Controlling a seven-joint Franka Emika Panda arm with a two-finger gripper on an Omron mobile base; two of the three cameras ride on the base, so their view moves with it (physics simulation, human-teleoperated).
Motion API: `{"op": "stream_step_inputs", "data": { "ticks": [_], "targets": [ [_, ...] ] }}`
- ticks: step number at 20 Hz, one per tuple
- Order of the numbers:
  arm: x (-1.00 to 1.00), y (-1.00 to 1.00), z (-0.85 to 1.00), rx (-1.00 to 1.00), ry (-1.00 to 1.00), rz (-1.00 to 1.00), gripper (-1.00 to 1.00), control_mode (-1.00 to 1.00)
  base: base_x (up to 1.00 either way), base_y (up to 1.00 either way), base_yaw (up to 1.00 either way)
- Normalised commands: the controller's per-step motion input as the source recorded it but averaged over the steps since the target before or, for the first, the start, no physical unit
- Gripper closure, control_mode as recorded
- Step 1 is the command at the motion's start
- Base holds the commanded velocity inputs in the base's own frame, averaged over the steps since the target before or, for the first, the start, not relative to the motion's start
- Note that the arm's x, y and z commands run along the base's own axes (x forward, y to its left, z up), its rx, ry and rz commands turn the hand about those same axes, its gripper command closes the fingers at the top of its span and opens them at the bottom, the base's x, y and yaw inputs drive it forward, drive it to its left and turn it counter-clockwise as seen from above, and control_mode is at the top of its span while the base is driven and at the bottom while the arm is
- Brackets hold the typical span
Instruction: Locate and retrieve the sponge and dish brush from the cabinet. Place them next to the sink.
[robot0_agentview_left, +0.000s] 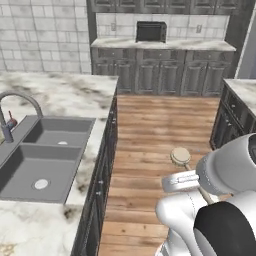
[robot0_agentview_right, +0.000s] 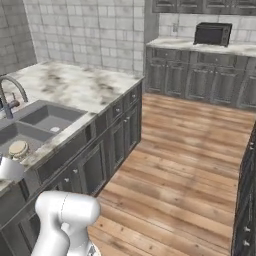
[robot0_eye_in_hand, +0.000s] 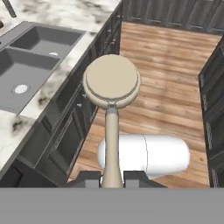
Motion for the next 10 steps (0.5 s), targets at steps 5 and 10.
{"op": "stream_step_inputs", "data": {
  "ticks": [5, 10],
  "targets": [
    [0.00, 0.00, 0.00, 0.00, 0.00, 0.00, 1.00, 1.00, 0.31, -0.07, 0.45],
    [0.00, 0.00, 0.00, 0.00, 0.00, 0.00, 1.00, 1.00, 0.15, 0.00, 0.50]
  ]
}}
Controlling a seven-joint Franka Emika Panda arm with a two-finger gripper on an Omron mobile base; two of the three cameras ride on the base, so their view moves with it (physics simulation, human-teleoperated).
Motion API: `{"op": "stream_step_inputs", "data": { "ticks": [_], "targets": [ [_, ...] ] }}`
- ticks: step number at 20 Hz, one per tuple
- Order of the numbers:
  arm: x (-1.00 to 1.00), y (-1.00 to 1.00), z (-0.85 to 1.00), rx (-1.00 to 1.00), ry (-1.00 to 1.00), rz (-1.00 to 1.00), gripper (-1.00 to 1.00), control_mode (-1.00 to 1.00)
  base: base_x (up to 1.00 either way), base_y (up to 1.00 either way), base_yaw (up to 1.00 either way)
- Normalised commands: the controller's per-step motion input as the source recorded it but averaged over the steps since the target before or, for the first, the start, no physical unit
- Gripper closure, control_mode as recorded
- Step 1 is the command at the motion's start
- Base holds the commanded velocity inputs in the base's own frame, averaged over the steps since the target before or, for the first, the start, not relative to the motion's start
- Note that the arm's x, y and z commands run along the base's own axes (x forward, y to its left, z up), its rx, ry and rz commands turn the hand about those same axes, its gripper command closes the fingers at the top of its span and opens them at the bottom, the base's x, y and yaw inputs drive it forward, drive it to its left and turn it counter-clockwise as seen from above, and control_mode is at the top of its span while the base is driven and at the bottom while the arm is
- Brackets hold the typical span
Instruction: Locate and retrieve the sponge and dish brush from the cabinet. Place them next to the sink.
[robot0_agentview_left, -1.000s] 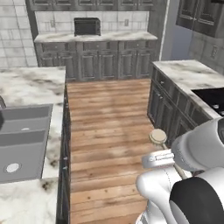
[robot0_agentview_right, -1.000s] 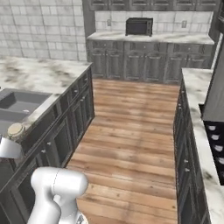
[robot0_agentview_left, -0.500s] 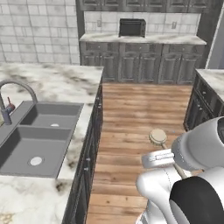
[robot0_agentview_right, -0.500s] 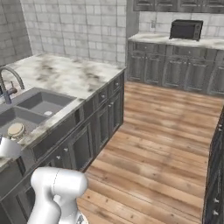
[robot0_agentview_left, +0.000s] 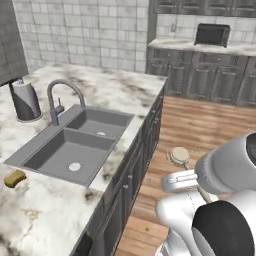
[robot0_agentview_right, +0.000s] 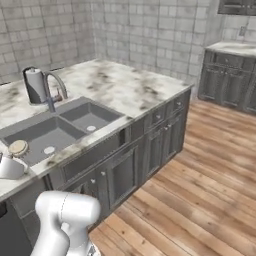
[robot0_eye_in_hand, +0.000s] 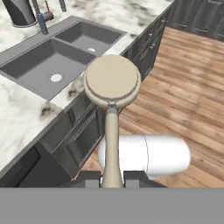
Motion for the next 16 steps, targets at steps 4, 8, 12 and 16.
{"op": "stream_step_inputs", "data": {
  "ticks": [4, 8, 12, 16],
  "targets": [
    [0.00, 0.00, 0.00, 0.00, 0.00, 0.00, 1.00, 1.00, 0.13, 0.00, 0.50],
    [0.00, 0.00, 0.00, 0.00, 0.00, 0.00, 1.00, 1.00, 0.14, 0.00, 0.49],
    [0.00, 0.00, 0.00, 0.00, 0.00, 0.00, 1.00, 1.00, 0.12, -0.01, 0.48],
    [0.00, 0.00, 0.00, 0.00, 0.00, 0.00, 1.00, 1.00, 0.21, -0.15, 0.39]
  ]
}}
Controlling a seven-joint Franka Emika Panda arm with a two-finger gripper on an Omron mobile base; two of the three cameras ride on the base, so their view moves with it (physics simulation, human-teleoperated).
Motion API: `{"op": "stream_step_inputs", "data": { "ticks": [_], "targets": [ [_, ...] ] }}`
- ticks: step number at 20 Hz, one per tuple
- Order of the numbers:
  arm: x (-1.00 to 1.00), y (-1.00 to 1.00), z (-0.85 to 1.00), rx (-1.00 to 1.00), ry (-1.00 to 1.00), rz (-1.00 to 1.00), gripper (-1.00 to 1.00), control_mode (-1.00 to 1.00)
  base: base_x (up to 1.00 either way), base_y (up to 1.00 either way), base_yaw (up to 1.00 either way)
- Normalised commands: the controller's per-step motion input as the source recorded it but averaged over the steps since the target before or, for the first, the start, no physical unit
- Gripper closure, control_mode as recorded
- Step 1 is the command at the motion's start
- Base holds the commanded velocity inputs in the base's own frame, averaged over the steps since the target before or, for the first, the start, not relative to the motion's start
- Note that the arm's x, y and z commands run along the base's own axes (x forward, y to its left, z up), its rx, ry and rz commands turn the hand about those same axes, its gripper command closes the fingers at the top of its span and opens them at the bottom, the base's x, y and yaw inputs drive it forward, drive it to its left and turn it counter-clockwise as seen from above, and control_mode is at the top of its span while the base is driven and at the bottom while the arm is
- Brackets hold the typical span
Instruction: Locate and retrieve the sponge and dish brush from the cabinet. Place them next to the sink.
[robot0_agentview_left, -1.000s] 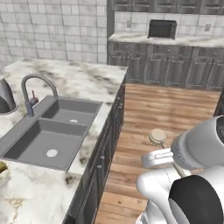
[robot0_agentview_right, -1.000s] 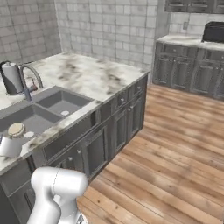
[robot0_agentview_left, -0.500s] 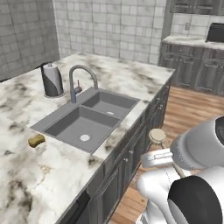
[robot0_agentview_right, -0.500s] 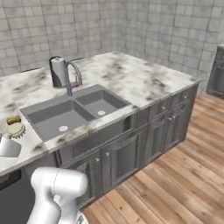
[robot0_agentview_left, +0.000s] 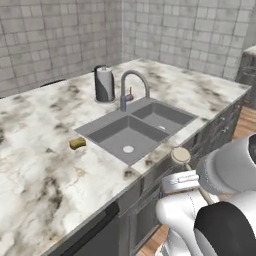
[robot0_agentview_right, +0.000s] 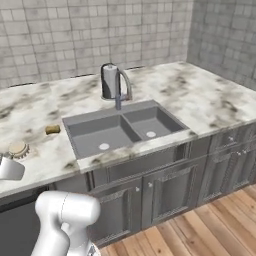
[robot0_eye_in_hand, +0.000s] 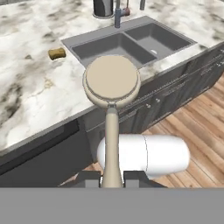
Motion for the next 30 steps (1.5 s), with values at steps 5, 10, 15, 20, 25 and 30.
{"op": "stream_step_inputs", "data": {
  "ticks": [5, 10, 15, 20, 25, 30],
  "targets": [
    [0.00, 0.00, 0.00, 0.00, 0.00, 0.00, 1.00, 1.00, 0.24, -0.02, 0.43],
    [0.00, 0.00, 0.00, 0.00, 0.00, 0.00, 1.00, 1.00, 0.40, -0.14, 0.32],
    [0.00, 0.00, 0.00, 0.00, 0.00, 0.00, 1.00, 1.00, 0.50, -0.29, 0.07],
    [0.00, 0.00, 0.00, 0.00, 0.00, 0.00, 1.00, 1.00, 0.59, -0.49, 0.15],
    [0.00, 0.00, 0.00, 0.00, 0.00, 0.00, 1.00, 1.00, 0.62, -0.30, 0.18],
    [0.00, 0.00, 0.00, 0.00, 0.00, 0.00, 1.00, 1.00, 0.50, 0.23, 0.20]
  ]
}}
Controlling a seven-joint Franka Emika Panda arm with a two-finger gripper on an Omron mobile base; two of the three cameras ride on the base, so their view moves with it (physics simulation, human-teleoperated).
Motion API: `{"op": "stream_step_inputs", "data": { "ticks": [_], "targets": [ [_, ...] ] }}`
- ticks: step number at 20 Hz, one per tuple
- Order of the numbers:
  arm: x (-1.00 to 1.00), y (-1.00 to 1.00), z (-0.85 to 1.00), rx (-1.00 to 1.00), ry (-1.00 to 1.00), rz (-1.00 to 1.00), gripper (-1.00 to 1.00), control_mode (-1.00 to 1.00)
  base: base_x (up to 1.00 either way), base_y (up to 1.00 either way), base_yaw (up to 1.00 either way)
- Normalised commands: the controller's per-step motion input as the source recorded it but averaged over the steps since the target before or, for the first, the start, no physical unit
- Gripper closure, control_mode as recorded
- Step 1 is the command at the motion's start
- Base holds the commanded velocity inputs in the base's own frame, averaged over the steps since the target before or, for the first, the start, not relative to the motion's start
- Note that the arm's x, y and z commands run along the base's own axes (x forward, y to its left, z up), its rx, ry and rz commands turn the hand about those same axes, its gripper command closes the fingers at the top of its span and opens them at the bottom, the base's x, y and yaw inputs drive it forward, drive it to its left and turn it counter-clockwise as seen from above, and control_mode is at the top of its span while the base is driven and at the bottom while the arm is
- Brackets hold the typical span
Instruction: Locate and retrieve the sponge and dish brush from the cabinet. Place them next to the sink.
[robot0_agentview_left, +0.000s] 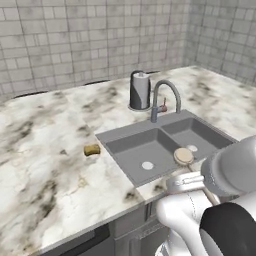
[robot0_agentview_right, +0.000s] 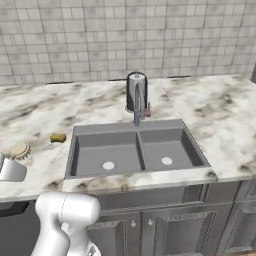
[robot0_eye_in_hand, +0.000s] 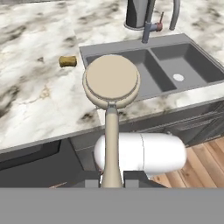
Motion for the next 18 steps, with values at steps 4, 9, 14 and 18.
{"op": "stream_step_inputs", "data": {
  "ticks": [4, 9, 14, 18],
  "targets": [
    [0.00, 0.00, 0.00, 0.00, 0.00, 0.00, 1.00, 1.00, 0.52, 0.24, 0.37],
    [0.00, 0.00, 0.00, 0.00, 0.00, 0.00, 1.00, 1.00, 0.28, 0.28, 0.37],
    [0.00, 0.00, 0.00, 0.00, 0.00, 0.00, 1.00, 1.00, 0.22, 0.30, 0.31],
    [0.00, 0.00, 0.00, 0.00, 0.00, 0.00, 1.00, 1.00, 0.03, 0.31, 0.04]
  ]
}}
